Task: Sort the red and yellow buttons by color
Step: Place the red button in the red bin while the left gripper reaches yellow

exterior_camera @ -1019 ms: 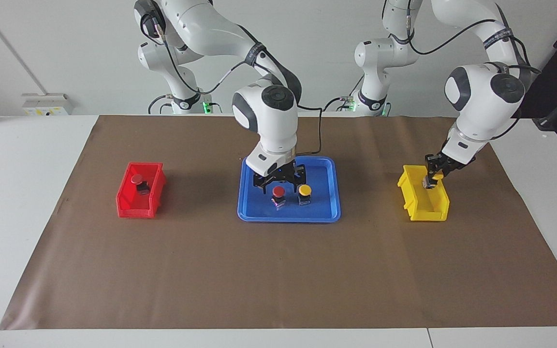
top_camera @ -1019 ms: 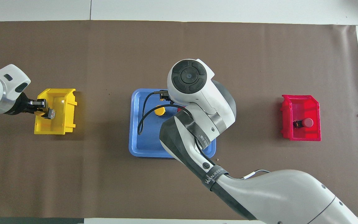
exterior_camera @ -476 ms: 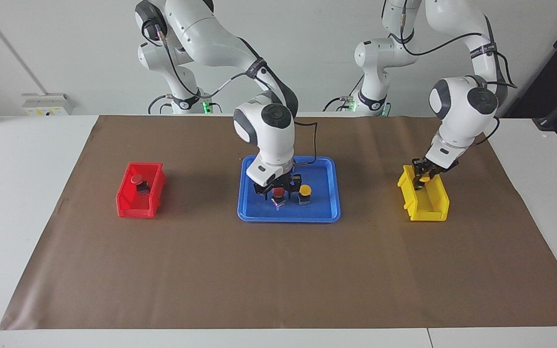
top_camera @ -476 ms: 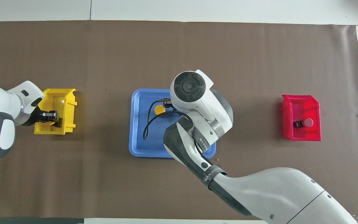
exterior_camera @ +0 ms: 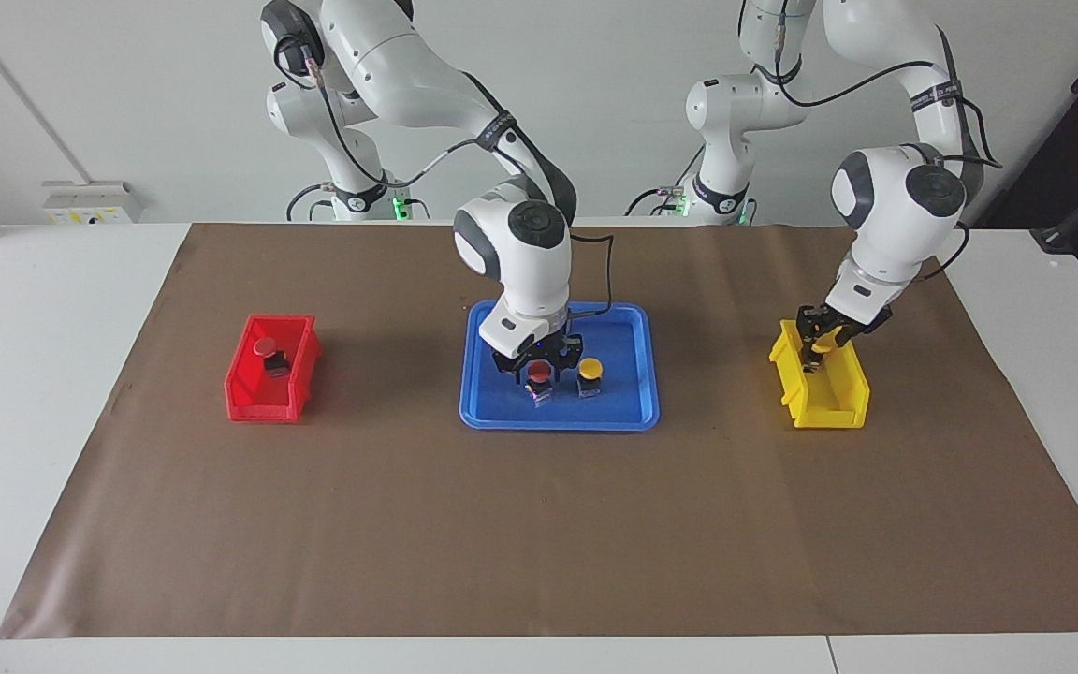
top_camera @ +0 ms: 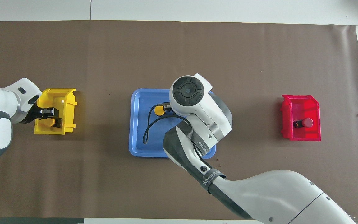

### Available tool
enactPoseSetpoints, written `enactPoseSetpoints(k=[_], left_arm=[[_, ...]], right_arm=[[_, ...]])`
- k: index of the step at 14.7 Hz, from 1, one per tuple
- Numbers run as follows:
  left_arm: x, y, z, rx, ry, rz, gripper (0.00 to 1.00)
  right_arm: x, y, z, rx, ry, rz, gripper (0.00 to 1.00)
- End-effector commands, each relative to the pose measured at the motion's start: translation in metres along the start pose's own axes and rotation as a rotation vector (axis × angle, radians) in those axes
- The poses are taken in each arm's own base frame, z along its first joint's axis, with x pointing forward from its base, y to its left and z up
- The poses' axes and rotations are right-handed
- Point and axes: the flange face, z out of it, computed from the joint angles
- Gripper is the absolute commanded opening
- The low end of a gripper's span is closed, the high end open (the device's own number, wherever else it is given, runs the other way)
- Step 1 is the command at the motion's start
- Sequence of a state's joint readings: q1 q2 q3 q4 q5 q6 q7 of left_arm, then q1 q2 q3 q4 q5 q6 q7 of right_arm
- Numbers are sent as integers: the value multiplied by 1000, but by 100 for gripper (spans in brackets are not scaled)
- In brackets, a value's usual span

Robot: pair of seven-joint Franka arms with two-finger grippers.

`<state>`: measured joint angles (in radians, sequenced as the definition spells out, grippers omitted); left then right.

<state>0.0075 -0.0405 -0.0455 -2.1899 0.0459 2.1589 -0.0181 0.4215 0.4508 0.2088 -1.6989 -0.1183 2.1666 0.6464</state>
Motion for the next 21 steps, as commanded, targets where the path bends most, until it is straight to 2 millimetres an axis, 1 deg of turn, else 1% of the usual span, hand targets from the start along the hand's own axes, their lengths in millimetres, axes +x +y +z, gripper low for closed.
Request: enactPoseSetpoints(k=[1,2,3,4,5,6,7,8,9,10,11,12,13,14,15,16,17,18,19,20,21], left_arm=[[24,1,-73,17,17,37,100],[29,3,-103,20,8,67,100],[29,2,-134,21,-13,103,100],[27,3,-164,21,-22,143,100],[24,3,-194,22,-20,174,100],[19,3,-220,21,-30,192,100],[14,2,-244,18,-36,192,100],[17,4,-252,9,-55,192,100],[21,14,-253,6,-33,199,100],[21,41,-235,8,0,220,100],[9,53,-218,10,48,161,100],[5,76,-189,6,81,102,100],[1,121,-167,-5,100,100,100],[2,149,-152,-13,96,87,100],[8,181,-130,-20,80,61,100],[7,217,-112,-27,77,43,100],[6,252,-89,-32,75,18,100],[5,284,-65,-35,71,-12,100],[3,309,-51,-38,74,-34,100],[2,326,-41,-34,71,-45,100],[1,340,-35,-37,68,-55,100]], right_arm=[[-12,-7,-4,-1,14,-4,46],[-11,-6,-7,-7,10,-7,34],[-8,-1,-8,-11,6,-8,24],[-1,2,-17,-16,4,0,16],[10,8,-36,-21,4,14,15],[19,23,-55,-39,-11,9,15],[24,48,-81,-50,-13,-13,15],[30,98,-108,-68,-16,-30,15],[29,154,-125,-88,-35,-73,15],[25,202,-138,-71,-52,-145,15],[21,257,-146,-20,-70,-191,15],[16,317,-143,25,-85,-214,15],[12,364,-134,61,-85,-245,16],[6,390,-128,69,-71,-275,16],[1,407,-121,65,-50,-270,16],[-7,421,-110,61,-45,-254,15],[-15,433,-98,72,-48,-237,16],[-17,441,-90,104,-30,-205,16],[-16,443,-84,104,-11,-217,15],[-18,442,-78,97,5,-225,15],[-21,442,-73,92,13,-227,15]])
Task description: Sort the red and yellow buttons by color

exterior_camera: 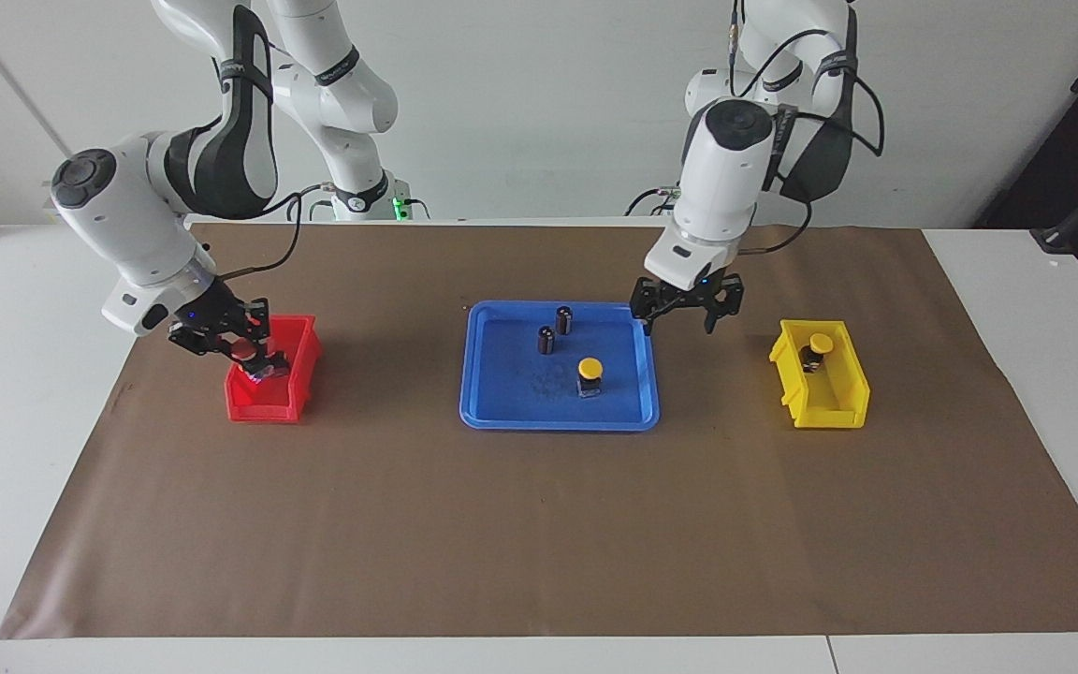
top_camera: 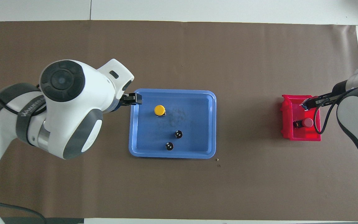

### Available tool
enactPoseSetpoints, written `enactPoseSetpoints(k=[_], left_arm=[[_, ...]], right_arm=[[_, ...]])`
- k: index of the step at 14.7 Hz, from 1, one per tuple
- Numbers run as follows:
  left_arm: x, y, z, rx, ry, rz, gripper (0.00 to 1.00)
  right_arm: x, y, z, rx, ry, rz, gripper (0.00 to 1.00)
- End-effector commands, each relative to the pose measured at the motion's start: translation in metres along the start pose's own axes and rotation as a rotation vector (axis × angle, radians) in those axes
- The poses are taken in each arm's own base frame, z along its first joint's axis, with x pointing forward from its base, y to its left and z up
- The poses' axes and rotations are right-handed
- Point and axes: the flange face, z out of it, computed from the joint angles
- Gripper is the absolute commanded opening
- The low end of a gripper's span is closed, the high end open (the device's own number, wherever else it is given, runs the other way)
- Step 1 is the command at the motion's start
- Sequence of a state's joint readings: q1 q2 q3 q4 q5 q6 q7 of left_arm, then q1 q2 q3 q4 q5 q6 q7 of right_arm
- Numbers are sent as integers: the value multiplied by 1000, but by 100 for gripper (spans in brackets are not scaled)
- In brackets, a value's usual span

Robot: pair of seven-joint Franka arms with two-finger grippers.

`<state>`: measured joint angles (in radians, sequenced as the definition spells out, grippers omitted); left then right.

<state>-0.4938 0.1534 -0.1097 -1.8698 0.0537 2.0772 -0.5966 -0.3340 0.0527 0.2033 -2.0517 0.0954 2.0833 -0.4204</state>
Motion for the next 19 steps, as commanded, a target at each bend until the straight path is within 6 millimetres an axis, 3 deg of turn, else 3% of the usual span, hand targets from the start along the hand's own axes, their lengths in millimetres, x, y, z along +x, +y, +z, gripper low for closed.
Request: enactPoseSetpoints(k=[1,3,5,8,12,15,17,19], left_arm=[[6,30,19,8,13,-38,100],[6,37,31,3,14,-42,100],[0,56,48,18,17,-38,100],[5,62,70,40,29,-62,99],[4,64,72,39,27,-74,86],[-3,69,74,40,22,-63,81],[-3,69,77,40,18,-64,67],[-8,72,80,43,11,-63,58]], right_arm=[[-12,-3,8,3,28,-23,15],[-15,4,17,-4,41,-58,15],[-19,2,25,-14,52,-59,15],[-28,5,45,-20,56,-47,16],[-34,9,69,-29,68,-46,16],[-33,8,72,-23,62,-49,23],[-32,8,72,-25,63,-53,48],[-31,8,70,-22,57,-55,100]])
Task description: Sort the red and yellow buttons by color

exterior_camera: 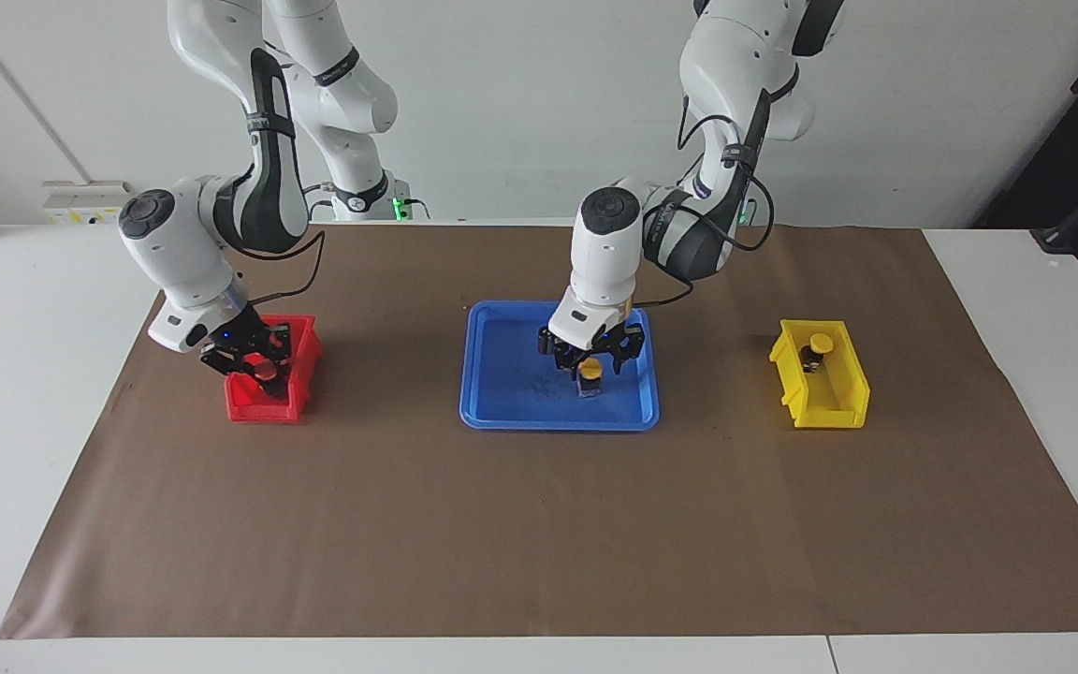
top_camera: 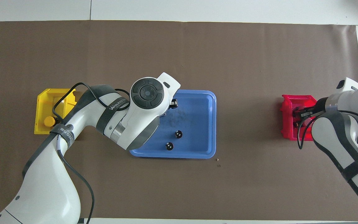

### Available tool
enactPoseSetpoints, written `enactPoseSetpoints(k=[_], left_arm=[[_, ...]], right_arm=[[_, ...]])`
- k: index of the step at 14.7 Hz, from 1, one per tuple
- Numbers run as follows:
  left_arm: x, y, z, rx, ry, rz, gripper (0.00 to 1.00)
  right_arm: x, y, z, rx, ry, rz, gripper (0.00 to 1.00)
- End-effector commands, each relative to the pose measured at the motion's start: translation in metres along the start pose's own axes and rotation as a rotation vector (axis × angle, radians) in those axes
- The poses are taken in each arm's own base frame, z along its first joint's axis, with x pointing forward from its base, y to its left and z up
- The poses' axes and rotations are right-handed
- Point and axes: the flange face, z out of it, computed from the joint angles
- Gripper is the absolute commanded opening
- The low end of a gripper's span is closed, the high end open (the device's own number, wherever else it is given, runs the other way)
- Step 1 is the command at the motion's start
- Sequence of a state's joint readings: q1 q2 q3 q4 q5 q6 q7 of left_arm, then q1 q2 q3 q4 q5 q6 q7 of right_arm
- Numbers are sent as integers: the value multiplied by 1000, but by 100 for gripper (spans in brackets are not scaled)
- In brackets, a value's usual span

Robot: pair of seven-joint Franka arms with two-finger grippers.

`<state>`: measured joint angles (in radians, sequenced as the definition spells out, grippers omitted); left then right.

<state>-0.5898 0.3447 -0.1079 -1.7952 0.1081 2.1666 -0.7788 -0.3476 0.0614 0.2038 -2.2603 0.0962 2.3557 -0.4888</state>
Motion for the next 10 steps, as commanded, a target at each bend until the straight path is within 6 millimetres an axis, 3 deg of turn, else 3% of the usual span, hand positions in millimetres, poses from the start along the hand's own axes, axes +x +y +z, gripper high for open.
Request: enactPoseSetpoints(k=[1,3,6,8,10], left_arm=[[-5,6,4,16,15,-2,56],[-6,6,6,18,13,-2,47],[-7,6,6,18,9,-2,17],[-3,2,2,33,-11,-14,2],[14,-6,-31,56,-33,-37,2]], right_arm=[[4,6,-14,18,2,-19,100],[21,8,-58,10,-44,-56,100],[42,-1,-149,-24,-60,-41,100],[45,-8,-206,-26,-66,17,100],[41,-13,-257,-26,-76,124,100]])
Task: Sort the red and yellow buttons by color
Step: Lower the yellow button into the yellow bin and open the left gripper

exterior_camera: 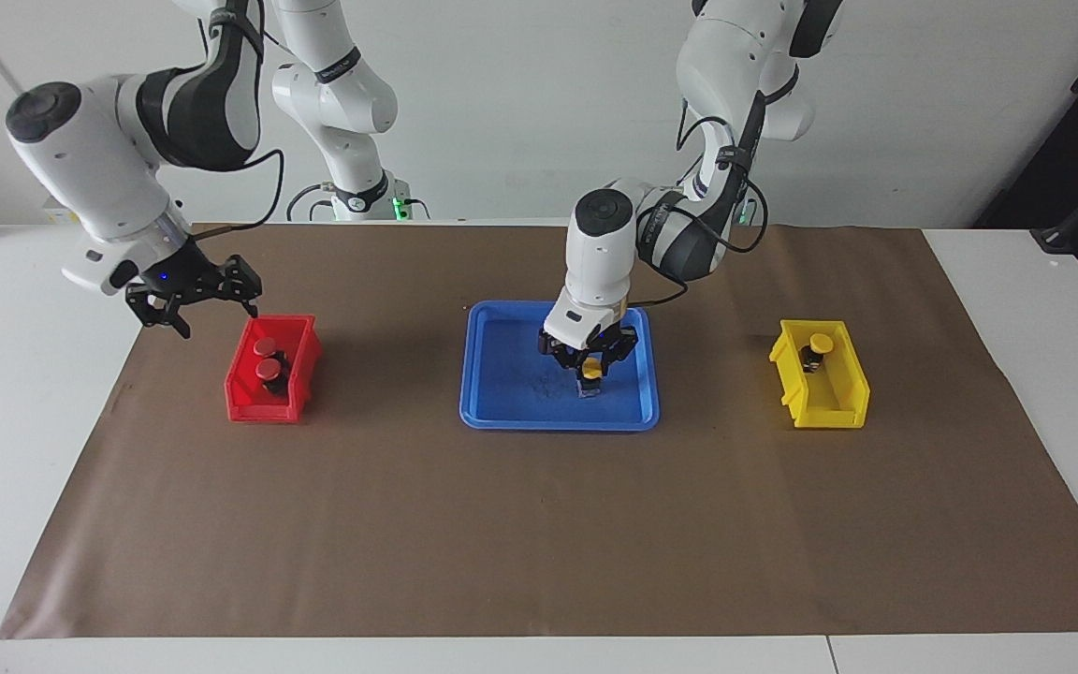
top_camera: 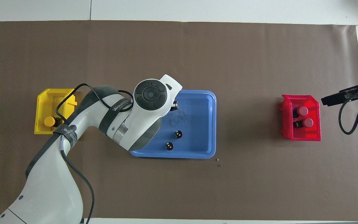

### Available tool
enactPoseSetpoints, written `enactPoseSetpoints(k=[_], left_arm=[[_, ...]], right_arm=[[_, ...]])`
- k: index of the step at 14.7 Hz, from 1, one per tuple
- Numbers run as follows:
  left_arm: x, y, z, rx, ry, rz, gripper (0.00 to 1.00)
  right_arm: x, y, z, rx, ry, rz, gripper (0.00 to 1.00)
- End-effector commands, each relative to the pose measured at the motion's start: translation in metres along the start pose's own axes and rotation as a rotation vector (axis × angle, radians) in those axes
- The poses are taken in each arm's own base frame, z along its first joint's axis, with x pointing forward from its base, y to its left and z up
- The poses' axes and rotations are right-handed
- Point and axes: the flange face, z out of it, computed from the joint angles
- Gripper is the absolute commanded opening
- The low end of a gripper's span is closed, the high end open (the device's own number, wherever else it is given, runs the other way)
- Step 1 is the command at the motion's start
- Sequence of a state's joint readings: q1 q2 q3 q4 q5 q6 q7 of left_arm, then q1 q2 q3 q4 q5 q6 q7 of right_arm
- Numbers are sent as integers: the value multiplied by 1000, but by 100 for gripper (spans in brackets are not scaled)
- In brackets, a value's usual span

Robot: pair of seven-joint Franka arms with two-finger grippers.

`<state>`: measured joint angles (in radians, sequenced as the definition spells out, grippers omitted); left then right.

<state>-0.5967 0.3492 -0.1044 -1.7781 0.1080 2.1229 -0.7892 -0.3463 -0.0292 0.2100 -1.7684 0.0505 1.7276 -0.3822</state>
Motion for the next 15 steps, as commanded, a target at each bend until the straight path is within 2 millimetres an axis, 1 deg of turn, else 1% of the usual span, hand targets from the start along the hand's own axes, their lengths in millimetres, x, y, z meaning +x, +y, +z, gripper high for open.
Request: enactPoseSetpoints(k=[1,2,3,4,5,7,8,9,10,11,12,13,14,15], left_arm=[[30,-26,-53,53,-30,-55,2],[43,-43,-74,67,-49,-56,2],[52,-61,-102,70,-67,-40,2],[63,-87,-128,54,-90,-12,2],[79,-124,-141,52,-109,12,2],[106,-206,-157,39,-116,68,2],[117,-243,-159,24,-119,113,2],[127,-278,-158,17,-122,142,2],[134,-305,-154,11,-115,171,2],[138,-329,-145,5,-99,197,2],[138,-352,-130,2,-69,210,2],[134,-369,-114,1,-49,211,2],[129,-380,-99,2,-39,214,2],[124,-387,-88,2,-35,220,2]], right_arm=[[-4,-3,-54,-7,-30,124,100],[-7,-6,-62,-3,-46,158,100],[-10,-7,-67,-7,-57,184,100],[-9,-5,-72,-22,-58,197,100],[-8,-3,-79,-30,-47,200,100],[-5,-2,-83,-30,-42,201,100],[-3,-3,-77,-22,-62,197,100],[-1,-10,-75,-23,-69,184,100],[0,-20,-78,-32,-73,168,100],[-3,-14,-79,-36,-73,180,100],[-1,-19,-82,-39,-66,170,100],[-1,-20,-82,-39,-68,171,100],[-2,-19,-82,-39,-71,173,100],[-4,-17,-82,-38,-78,177,100]])
